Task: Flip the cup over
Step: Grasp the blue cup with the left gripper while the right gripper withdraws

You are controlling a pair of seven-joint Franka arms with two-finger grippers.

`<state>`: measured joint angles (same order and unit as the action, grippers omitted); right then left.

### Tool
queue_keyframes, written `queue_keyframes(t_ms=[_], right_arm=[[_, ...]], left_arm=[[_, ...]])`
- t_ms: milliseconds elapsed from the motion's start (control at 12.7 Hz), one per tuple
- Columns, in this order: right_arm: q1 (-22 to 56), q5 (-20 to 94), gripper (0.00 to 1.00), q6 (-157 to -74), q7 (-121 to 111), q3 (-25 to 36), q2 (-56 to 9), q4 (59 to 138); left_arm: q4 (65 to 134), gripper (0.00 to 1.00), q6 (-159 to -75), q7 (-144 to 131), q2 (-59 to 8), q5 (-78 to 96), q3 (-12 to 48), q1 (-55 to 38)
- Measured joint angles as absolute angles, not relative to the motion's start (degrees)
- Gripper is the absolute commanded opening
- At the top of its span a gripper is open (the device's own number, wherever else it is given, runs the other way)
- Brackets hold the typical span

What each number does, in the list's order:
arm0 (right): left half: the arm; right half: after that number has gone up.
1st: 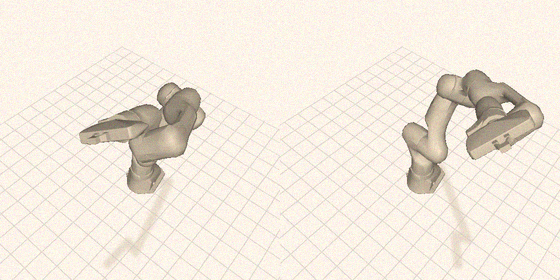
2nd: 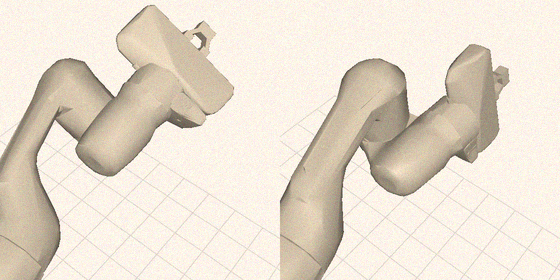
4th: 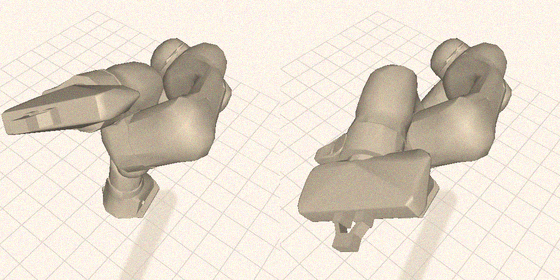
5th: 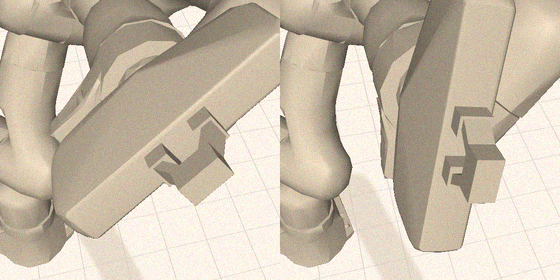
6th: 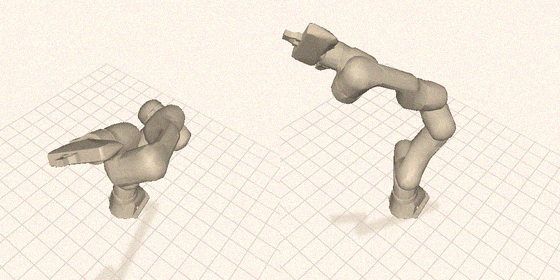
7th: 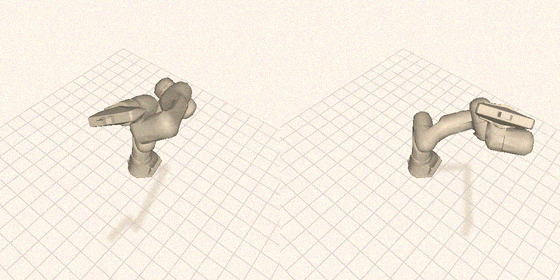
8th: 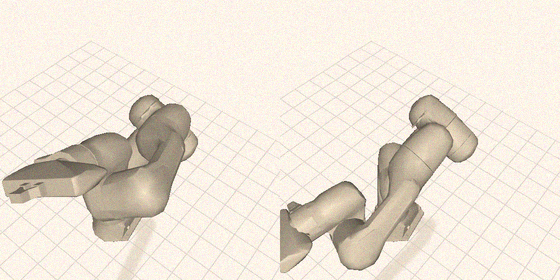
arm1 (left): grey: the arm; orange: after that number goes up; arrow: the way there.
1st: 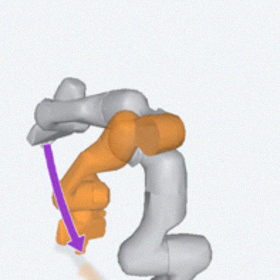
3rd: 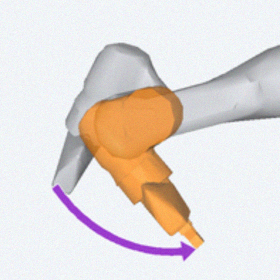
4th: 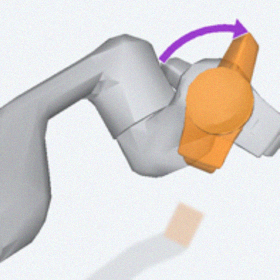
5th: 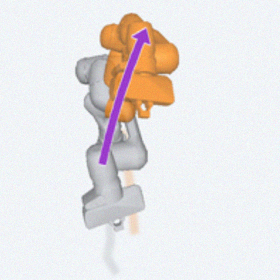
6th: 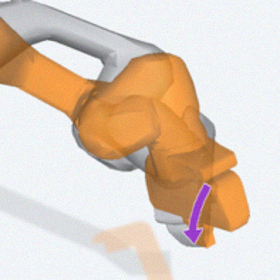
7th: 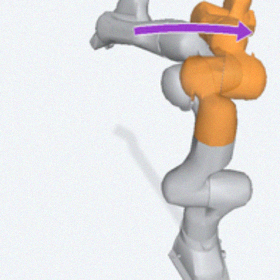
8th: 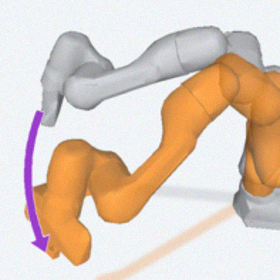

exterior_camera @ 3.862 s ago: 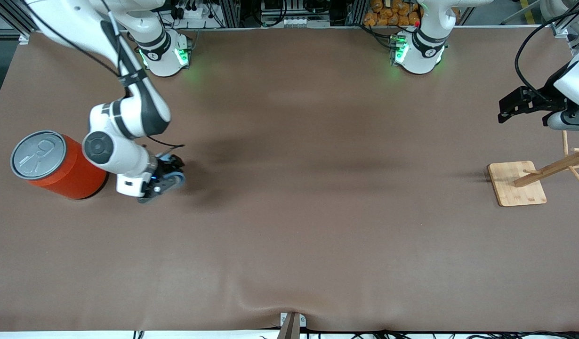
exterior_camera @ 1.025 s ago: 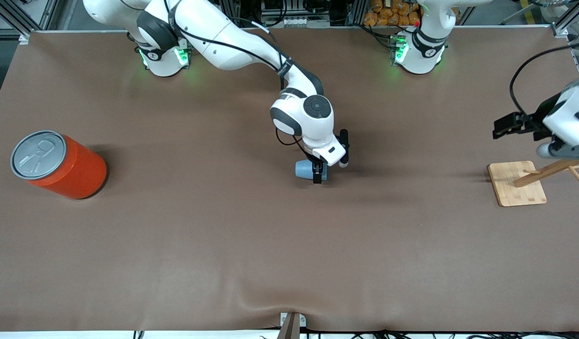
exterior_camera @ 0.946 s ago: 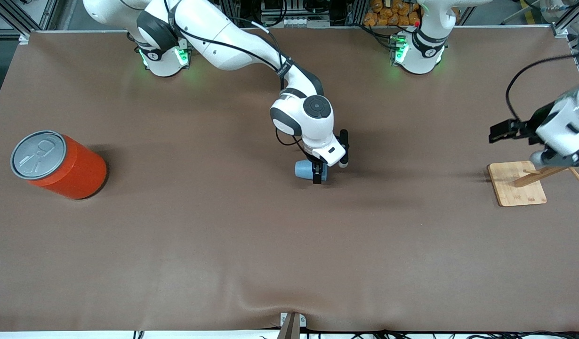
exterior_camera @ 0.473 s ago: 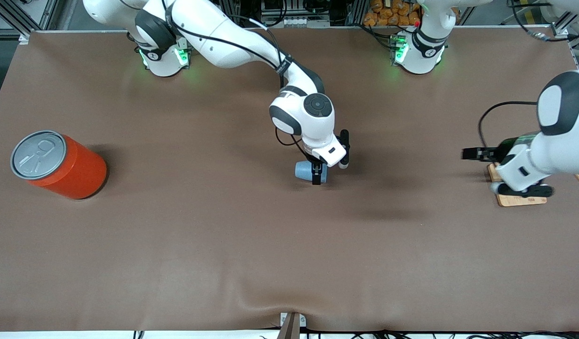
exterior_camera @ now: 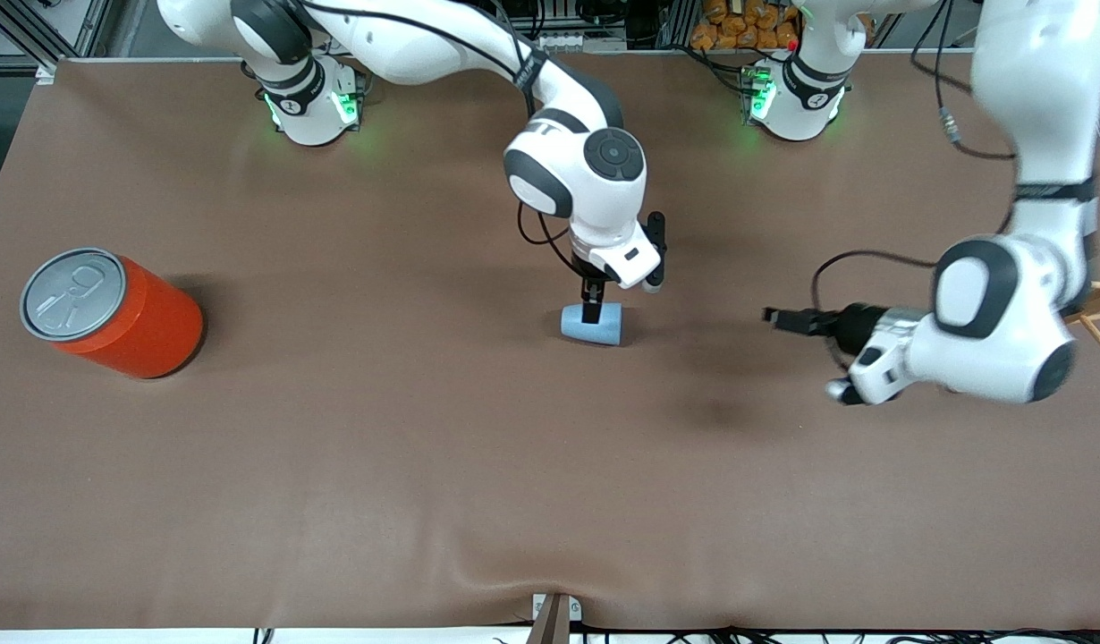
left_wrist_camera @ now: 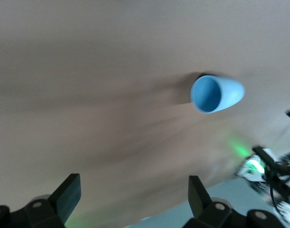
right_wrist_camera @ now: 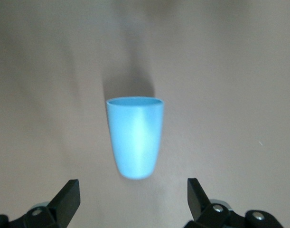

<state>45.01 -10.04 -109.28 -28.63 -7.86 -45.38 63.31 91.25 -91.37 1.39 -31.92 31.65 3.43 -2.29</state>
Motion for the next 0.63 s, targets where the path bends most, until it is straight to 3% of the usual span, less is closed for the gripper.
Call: queue_keyframes(t_ms=[236,631], right_arm=[[37.95,-9.33,1.0,-104.44,-28.66,-7.51,-40.95,63.1],[19.95,-5.26,1.0,-101.96,-29.06,-7.31,-35.5,62.81]], left_arm=[[91.39,1.0,-96.67,-0.84,-36.67,37.87,3.67,-7.77],[96.22,1.0,-115.35,-7.33,-38.06,47.66,3.86,-19.51]])
